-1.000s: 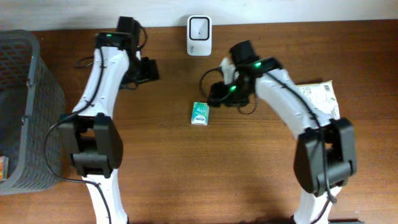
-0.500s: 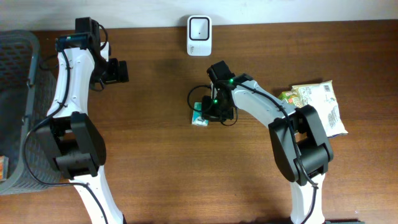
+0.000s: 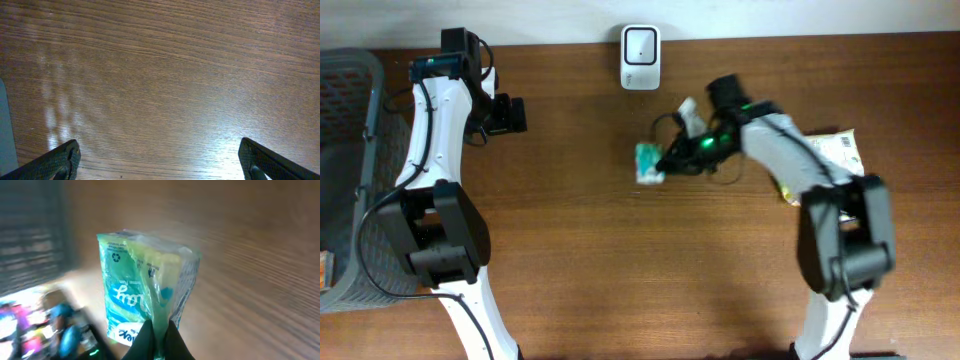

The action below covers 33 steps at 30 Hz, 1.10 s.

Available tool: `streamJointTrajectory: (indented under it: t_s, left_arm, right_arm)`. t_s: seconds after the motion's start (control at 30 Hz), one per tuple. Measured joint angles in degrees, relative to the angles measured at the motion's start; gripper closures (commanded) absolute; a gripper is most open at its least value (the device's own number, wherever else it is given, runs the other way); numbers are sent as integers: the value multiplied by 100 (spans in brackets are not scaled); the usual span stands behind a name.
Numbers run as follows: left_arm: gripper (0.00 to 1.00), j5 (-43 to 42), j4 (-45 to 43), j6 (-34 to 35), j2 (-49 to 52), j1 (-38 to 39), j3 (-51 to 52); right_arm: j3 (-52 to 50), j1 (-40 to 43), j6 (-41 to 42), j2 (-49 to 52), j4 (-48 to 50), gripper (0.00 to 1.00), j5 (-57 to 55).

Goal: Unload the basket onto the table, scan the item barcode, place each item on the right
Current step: 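Grasp the teal pouch with the right gripper and hold it to the scanner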

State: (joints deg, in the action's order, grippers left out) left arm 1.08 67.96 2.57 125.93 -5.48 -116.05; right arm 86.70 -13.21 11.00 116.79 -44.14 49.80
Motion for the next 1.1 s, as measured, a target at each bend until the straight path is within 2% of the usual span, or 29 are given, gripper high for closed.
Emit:
streamJointTrajectory:
  t_s: [0.1, 0.2, 0.43, 0.5, 0.6, 0.8, 0.9, 0.97, 1.03, 1.1]
  left_arm:
    - [1, 0, 0, 0, 0, 0, 0]
    - [1, 0, -2, 0, 0, 0, 0]
    - [1, 0, -4, 0, 0, 0, 0]
    - [1, -2, 7, 0, 0, 0, 0]
    - [1, 0, 9, 0, 0, 0, 0]
    - [1, -2, 2, -2, 0, 0, 0]
    - [1, 0, 0, -2, 0, 0, 0]
    - [1, 0, -2, -2, 0, 0, 0]
    - [1, 0, 0, -2, 0, 0, 0]
    - [1, 2, -2, -2, 0, 0, 0]
  right_arm:
    - [90, 634, -549, -511, 26, 96, 1582]
    - [109, 986, -824, -586, 225, 96, 3042]
    - [109, 1305, -603, -586, 457, 96, 3674]
    - [116, 1335, -146, -586, 962, 96, 3718]
    - [136, 1335, 870, -586, 2516, 96, 3762]
    - [192, 1335, 4315, -616, 7316, 96, 3823]
    - [197, 1333, 5147, -625, 7613, 96, 3816]
    - [197, 1303, 5359, -608, 7613, 96, 3816]
    - [199, 1198, 5392, -485, 7469, 96, 3727]
    - [223, 1032, 5123, -234, 6642, 96, 3418]
